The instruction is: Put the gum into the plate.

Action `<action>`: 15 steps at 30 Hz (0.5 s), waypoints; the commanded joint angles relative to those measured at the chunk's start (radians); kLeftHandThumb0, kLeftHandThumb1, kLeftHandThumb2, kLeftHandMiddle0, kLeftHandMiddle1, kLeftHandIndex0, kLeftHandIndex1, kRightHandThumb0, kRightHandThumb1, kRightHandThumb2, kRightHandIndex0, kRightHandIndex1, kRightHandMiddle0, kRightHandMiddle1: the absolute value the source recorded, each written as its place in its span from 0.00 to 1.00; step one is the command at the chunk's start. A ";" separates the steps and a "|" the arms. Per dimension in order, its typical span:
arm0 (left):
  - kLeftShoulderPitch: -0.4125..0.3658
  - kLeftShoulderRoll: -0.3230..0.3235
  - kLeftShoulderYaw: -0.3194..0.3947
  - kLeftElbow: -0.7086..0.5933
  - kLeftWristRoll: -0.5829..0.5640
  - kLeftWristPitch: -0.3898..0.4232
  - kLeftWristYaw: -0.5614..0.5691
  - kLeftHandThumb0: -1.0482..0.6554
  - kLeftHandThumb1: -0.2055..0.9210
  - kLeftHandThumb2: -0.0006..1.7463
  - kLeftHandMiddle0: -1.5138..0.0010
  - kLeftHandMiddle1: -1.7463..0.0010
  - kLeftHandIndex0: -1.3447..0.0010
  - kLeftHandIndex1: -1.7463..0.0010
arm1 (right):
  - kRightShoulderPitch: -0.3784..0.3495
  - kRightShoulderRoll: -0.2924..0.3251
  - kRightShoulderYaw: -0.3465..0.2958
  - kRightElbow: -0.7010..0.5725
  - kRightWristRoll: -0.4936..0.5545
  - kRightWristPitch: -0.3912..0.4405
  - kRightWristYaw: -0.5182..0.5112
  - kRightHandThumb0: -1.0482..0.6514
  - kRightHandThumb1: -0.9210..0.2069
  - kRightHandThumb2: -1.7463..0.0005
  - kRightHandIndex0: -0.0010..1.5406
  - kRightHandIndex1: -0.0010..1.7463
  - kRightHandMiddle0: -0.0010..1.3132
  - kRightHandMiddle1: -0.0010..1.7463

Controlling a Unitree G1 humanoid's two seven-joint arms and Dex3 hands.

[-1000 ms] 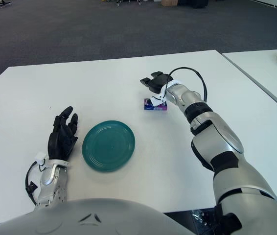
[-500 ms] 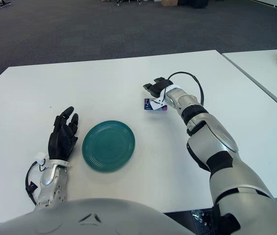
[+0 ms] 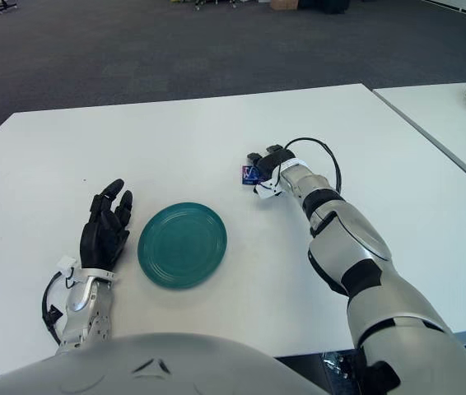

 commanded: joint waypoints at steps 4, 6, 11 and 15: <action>0.067 -0.052 0.007 0.069 -0.016 0.012 -0.001 0.06 1.00 0.49 0.84 1.00 0.97 0.47 | 0.037 0.001 0.049 0.018 -0.033 0.004 0.006 0.00 0.00 0.46 0.00 0.00 0.00 0.00; 0.069 -0.052 0.006 0.066 -0.018 0.013 -0.002 0.06 1.00 0.48 0.84 1.00 0.97 0.46 | 0.042 -0.001 0.060 0.021 -0.037 0.008 0.003 0.00 0.00 0.46 0.00 0.00 0.00 0.00; 0.070 -0.054 0.004 0.062 -0.022 0.017 -0.004 0.06 1.00 0.48 0.85 1.00 0.97 0.46 | 0.051 -0.002 0.076 0.027 -0.037 0.022 -0.005 0.00 0.00 0.44 0.00 0.00 0.00 0.00; 0.072 -0.058 0.002 0.056 -0.032 0.026 -0.006 0.06 1.00 0.48 0.84 1.00 0.97 0.45 | 0.065 -0.003 0.089 0.028 -0.041 0.041 -0.032 0.00 0.00 0.43 0.01 0.00 0.00 0.00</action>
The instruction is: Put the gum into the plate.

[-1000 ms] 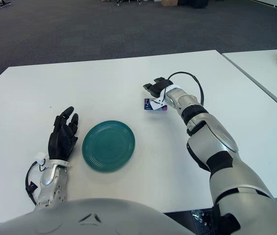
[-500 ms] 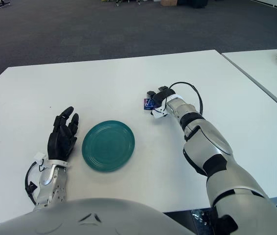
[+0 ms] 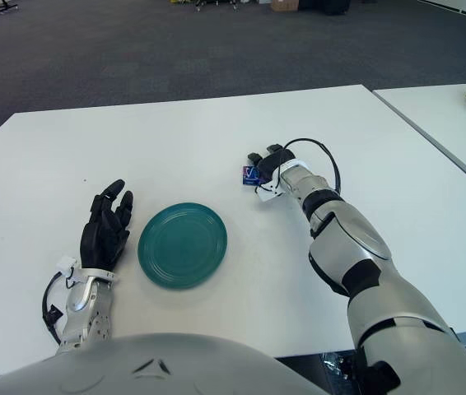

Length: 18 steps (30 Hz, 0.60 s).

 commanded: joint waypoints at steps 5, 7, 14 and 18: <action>0.074 -0.060 0.000 0.054 -0.026 0.020 -0.004 0.06 1.00 0.47 0.84 1.00 0.96 0.45 | 0.083 -0.002 0.052 0.011 -0.049 0.045 -0.092 0.00 0.00 0.41 0.16 0.08 0.00 0.29; 0.074 -0.060 -0.002 0.053 -0.023 0.019 0.000 0.06 1.00 0.47 0.84 1.00 0.96 0.45 | 0.089 -0.004 0.066 0.008 -0.063 0.059 -0.143 0.00 0.00 0.41 0.15 0.44 0.00 0.55; 0.075 -0.057 -0.008 0.052 -0.003 0.007 0.008 0.06 1.00 0.48 0.84 1.00 0.97 0.45 | 0.113 -0.012 0.096 0.006 -0.095 0.066 -0.335 0.14 0.00 0.45 0.34 0.96 0.25 0.96; 0.076 -0.056 -0.009 0.049 0.001 0.009 0.011 0.06 1.00 0.48 0.84 1.00 0.99 0.47 | 0.117 -0.011 0.101 0.012 -0.095 0.055 -0.387 0.22 0.00 0.47 0.40 0.99 0.36 0.99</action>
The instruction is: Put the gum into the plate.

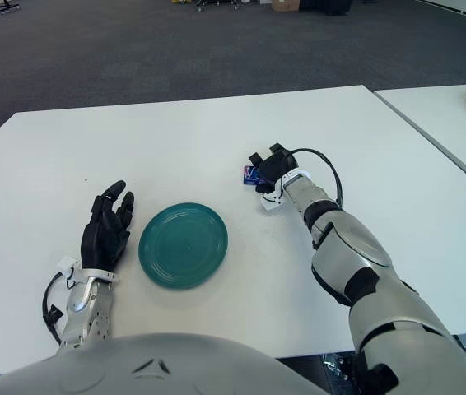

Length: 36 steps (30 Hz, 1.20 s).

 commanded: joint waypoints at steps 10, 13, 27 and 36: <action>0.071 -0.061 0.002 0.054 0.017 -0.008 0.026 0.05 1.00 0.48 0.84 1.00 0.98 0.47 | 0.045 0.003 0.036 0.032 -0.024 -0.042 -0.024 0.28 0.00 0.48 0.44 1.00 0.43 1.00; 0.071 -0.061 0.001 0.052 0.017 -0.006 0.028 0.05 1.00 0.48 0.84 1.00 0.98 0.47 | 0.042 0.003 0.038 0.034 -0.024 -0.044 -0.020 0.28 0.00 0.48 0.44 1.00 0.44 1.00; 0.072 -0.055 -0.002 0.047 0.019 -0.009 0.025 0.05 1.00 0.49 0.84 1.00 0.98 0.50 | -0.029 0.028 -0.008 0.035 0.021 -0.052 0.013 0.29 0.00 0.46 0.42 1.00 0.44 1.00; 0.083 -0.050 -0.001 0.036 0.014 -0.003 0.021 0.06 1.00 0.50 0.85 1.00 1.00 0.56 | -0.167 0.045 -0.163 -0.019 0.140 -0.077 -0.011 0.31 0.00 0.47 0.45 1.00 0.43 1.00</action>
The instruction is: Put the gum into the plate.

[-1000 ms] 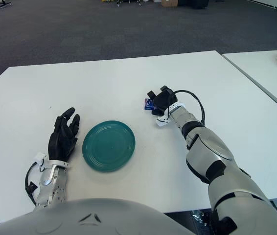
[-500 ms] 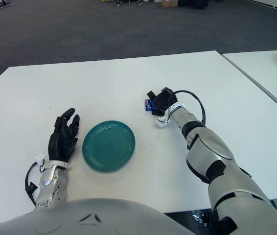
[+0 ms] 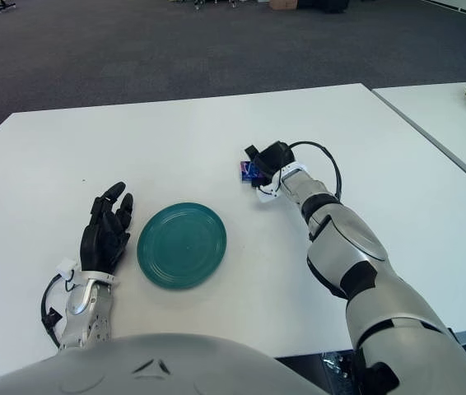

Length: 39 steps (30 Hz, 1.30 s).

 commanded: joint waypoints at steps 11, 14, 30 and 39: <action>0.070 -0.039 0.006 0.040 0.013 -0.009 0.012 0.05 1.00 0.51 0.85 1.00 1.00 0.56 | -0.041 -0.063 -0.202 -0.358 0.137 -0.119 -0.018 0.35 0.00 0.54 0.40 1.00 0.43 1.00; 0.070 -0.039 0.006 0.040 0.022 -0.012 0.017 0.05 1.00 0.51 0.85 1.00 1.00 0.57 | 0.009 -0.072 -0.222 -0.505 0.144 -0.119 0.037 0.35 0.00 0.55 0.39 1.00 0.43 1.00; 0.042 -0.022 0.019 0.091 0.029 -0.017 -0.007 0.05 1.00 0.53 0.84 0.99 1.00 0.57 | 0.201 -0.064 -0.238 -0.831 0.113 -0.128 0.217 0.38 0.09 0.56 0.37 1.00 0.29 1.00; 0.040 -0.019 0.026 0.095 0.077 -0.029 0.030 0.07 1.00 0.54 0.82 0.99 1.00 0.54 | 0.300 -0.103 -0.214 -1.040 0.019 -0.149 0.284 0.40 0.14 0.57 0.40 1.00 0.23 1.00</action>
